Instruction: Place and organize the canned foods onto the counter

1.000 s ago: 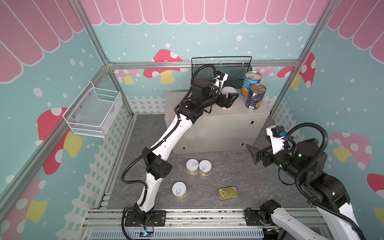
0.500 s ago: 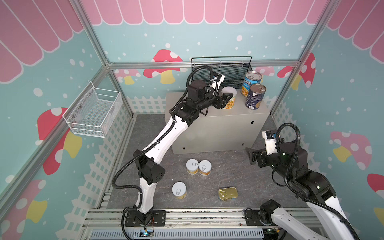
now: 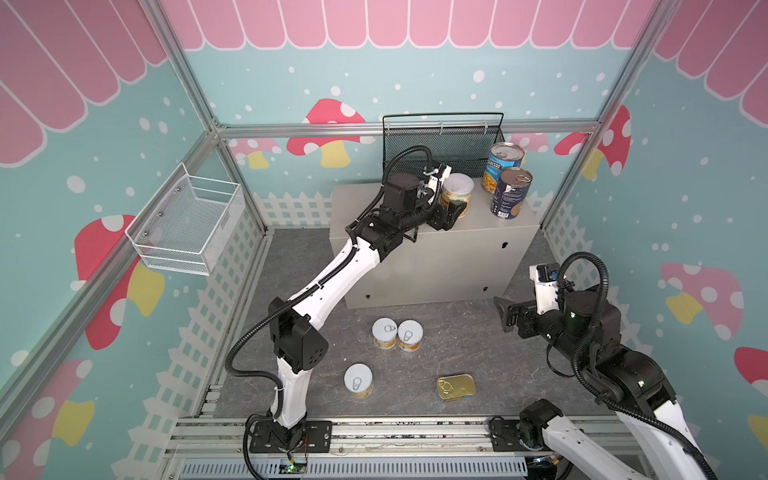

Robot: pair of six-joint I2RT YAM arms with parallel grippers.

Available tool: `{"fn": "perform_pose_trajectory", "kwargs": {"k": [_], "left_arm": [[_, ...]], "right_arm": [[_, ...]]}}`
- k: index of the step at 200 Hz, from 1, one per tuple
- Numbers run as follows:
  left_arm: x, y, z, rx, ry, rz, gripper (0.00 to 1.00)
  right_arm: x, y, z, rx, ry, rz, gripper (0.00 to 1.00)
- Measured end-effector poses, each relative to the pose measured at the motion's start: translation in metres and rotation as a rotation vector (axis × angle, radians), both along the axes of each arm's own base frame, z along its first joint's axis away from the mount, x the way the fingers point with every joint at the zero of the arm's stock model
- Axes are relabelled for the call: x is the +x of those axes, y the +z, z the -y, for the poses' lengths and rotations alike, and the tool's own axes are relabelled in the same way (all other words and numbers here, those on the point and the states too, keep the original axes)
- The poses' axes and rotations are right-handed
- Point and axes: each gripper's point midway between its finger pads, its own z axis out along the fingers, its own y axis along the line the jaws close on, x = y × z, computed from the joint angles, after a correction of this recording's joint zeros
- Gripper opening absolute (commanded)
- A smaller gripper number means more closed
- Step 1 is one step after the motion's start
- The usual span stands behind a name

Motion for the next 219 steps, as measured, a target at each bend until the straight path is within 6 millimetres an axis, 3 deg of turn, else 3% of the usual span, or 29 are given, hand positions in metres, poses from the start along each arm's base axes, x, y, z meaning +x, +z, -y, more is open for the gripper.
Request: {"fn": "perform_pose_trajectory", "kwargs": {"k": [54,94,150,175,219], "left_arm": [[0.002,0.008,0.000,-0.017,0.004,0.011,0.67],[0.013,0.008,0.012,-0.029,0.010,0.026,0.61],[0.034,0.007,0.022,-0.045,0.056,0.054,0.64],[0.041,0.008,0.025,-0.058,0.067,0.065,0.76],[0.049,0.007,0.031,-0.072,0.070,0.078,0.74]], "right_arm": [[-0.003,0.002,0.002,0.011,-0.002,0.015,0.99],[-0.005,-0.001,0.003,0.010,-0.002,0.014,0.99],[-0.006,-0.001,0.003,0.012,-0.002,0.018,0.99],[-0.006,-0.001,0.003,0.012,-0.002,0.018,0.99],[-0.006,-0.001,0.003,0.012,-0.002,0.018,0.99]]}}
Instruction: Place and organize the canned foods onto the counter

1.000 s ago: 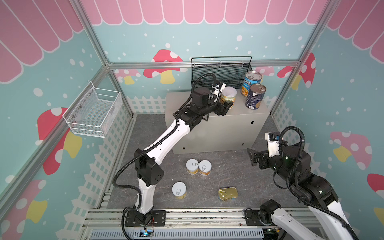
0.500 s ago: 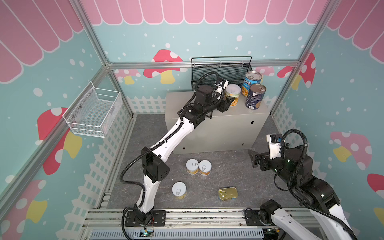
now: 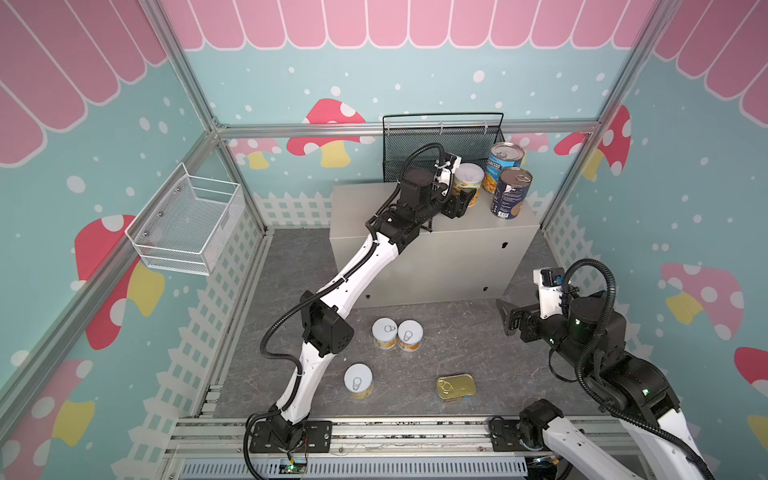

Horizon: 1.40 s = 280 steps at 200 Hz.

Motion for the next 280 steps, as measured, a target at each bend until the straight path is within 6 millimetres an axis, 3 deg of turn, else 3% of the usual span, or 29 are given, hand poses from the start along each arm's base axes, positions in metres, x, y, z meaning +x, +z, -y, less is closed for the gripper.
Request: {"fn": "perform_pose_trajectory", "kwargs": {"k": [40,280], "left_arm": [[0.007,0.000,0.001,-0.013,0.018,0.013,0.64],[0.028,-0.001,0.008,-0.076,0.046,0.090,0.71]], "right_arm": [[0.000,0.000,0.000,0.000,0.000,0.000,0.99],[-0.005,0.002,0.003,0.005,-0.002,0.012,0.99]]}}
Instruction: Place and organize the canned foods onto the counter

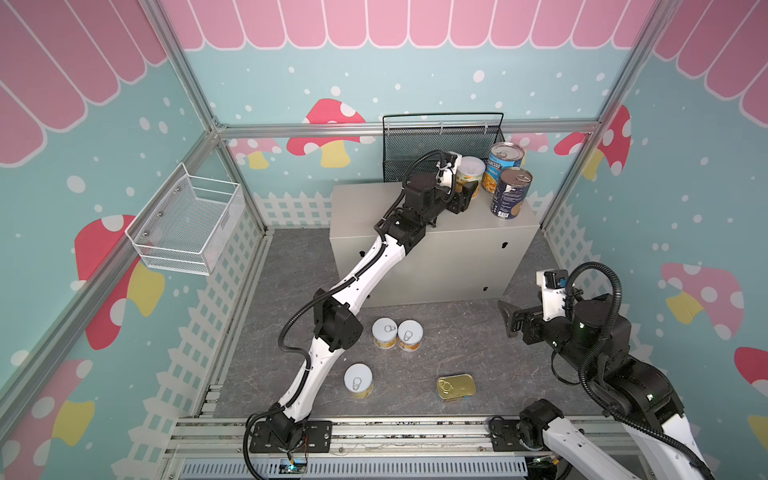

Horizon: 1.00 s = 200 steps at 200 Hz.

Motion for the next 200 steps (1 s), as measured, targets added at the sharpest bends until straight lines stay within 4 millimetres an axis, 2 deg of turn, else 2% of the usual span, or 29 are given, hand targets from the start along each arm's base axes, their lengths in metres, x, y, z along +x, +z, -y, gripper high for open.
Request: {"fn": "perform_pose_trajectory", "kwargs": {"k": [15,51,200], "left_arm": [[0.0003,0.0001,-0.0002,-0.002,0.001,-0.001,0.67],[0.0018,0.0000,-0.0017,-0.003,0.006,-0.001,0.65],[0.0014,0.0003,-0.0005,-0.004,-0.011,0.001,0.71]], "right_arm": [[-0.0005,-0.0004,0.0002,-0.001,0.000,-0.001,0.99],[-0.0011,-0.0009,0.0006,-0.002,0.000,-0.003,0.99],[-0.0036,-0.0005,0.0032,-0.003,-0.007,0.001,0.99]]}}
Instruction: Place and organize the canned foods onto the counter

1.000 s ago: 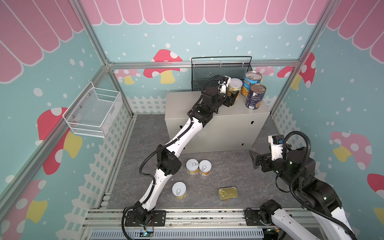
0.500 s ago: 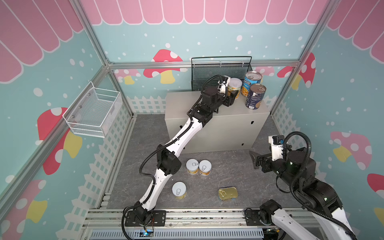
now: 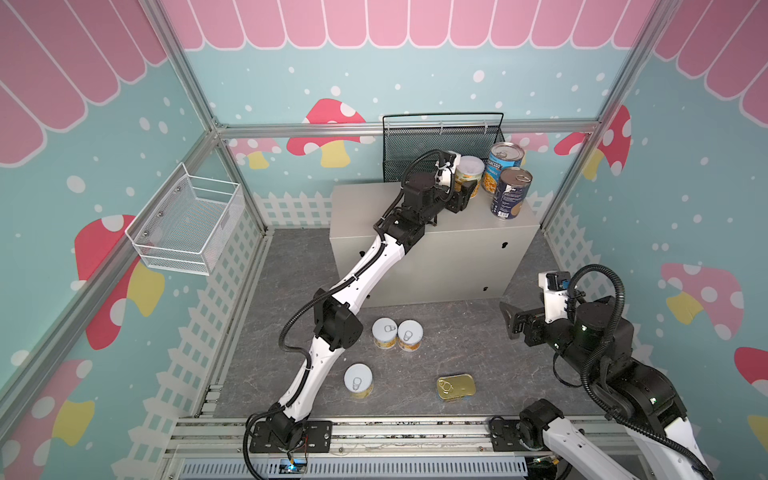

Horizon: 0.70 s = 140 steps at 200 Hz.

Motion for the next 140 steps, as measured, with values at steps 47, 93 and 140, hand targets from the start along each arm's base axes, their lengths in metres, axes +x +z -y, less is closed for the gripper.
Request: {"fn": "perform_pose_trajectory", "kwargs": {"k": [47,93,140], "left_arm": [[0.000,0.002,0.000,-0.010,-0.006,0.002,0.88],[0.000,0.002,-0.001,-0.015,-0.009,0.003,0.95],[-0.016,-0.003,-0.012,0.004,-0.014,-0.020,0.99]], "right_arm": [[0.000,0.000,0.000,0.000,0.000,0.000,0.99],[0.000,0.000,0.000,0.000,0.000,0.001,0.99],[-0.003,0.002,0.002,0.005,0.000,0.009,0.99]]}}
